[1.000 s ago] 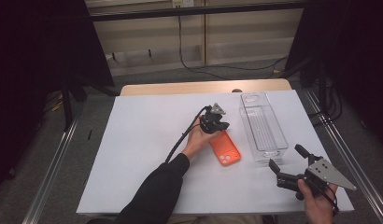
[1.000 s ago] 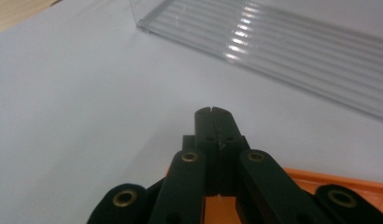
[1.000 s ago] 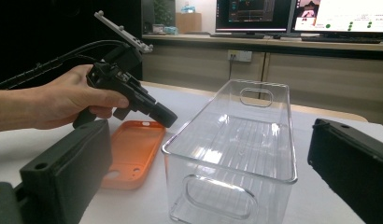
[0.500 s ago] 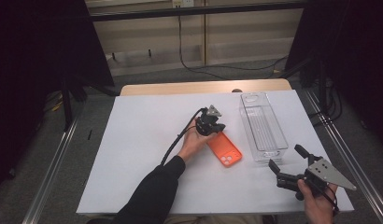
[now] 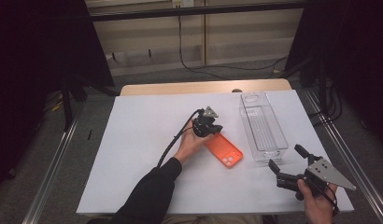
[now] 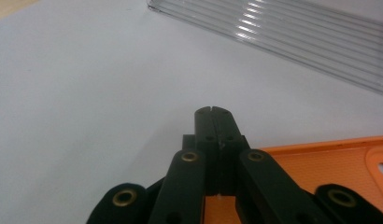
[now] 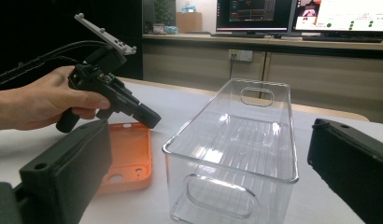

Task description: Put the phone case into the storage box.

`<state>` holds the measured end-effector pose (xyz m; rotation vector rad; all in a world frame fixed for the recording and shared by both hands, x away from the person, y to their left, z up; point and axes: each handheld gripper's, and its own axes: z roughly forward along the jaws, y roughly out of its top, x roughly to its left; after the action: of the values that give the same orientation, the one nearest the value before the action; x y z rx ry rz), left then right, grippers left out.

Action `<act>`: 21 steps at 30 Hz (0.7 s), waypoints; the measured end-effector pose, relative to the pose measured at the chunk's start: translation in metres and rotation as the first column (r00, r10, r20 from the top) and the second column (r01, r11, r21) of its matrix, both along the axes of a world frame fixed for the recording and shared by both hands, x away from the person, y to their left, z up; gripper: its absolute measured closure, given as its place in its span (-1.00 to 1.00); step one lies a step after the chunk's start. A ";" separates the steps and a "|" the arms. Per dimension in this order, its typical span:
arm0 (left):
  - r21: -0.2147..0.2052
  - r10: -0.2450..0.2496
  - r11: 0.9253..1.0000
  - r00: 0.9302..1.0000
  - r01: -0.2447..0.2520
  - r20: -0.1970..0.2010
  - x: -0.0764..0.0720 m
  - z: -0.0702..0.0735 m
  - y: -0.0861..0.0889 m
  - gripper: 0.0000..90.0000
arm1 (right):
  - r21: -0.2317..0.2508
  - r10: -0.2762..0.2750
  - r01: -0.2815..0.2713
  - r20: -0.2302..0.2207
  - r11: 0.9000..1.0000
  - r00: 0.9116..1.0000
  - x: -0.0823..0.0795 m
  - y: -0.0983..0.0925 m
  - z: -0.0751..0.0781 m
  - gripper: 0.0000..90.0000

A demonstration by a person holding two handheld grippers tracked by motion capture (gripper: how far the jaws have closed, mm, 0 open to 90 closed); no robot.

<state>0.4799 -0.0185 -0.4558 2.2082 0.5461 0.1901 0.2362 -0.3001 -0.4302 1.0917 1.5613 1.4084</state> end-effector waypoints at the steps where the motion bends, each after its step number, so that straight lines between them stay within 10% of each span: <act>1: 0.005 0.002 1.000 1.000 -0.002 0.001 -0.001 0.000 0.001 1.00 | 0.000 -0.001 0.001 0.000 1.000 1.000 0.000 0.000 0.000 -1.00; 21: 0.004 -0.008 1.000 1.000 0.008 0.002 -0.010 0.001 0.015 1.00 | 0.002 -0.005 0.005 0.004 1.000 1.000 0.000 0.000 0.000 -1.00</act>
<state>0.4700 -0.0034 -0.4552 2.2131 0.5366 0.1888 0.2365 -0.3004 -0.4298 1.0929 1.5532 1.4082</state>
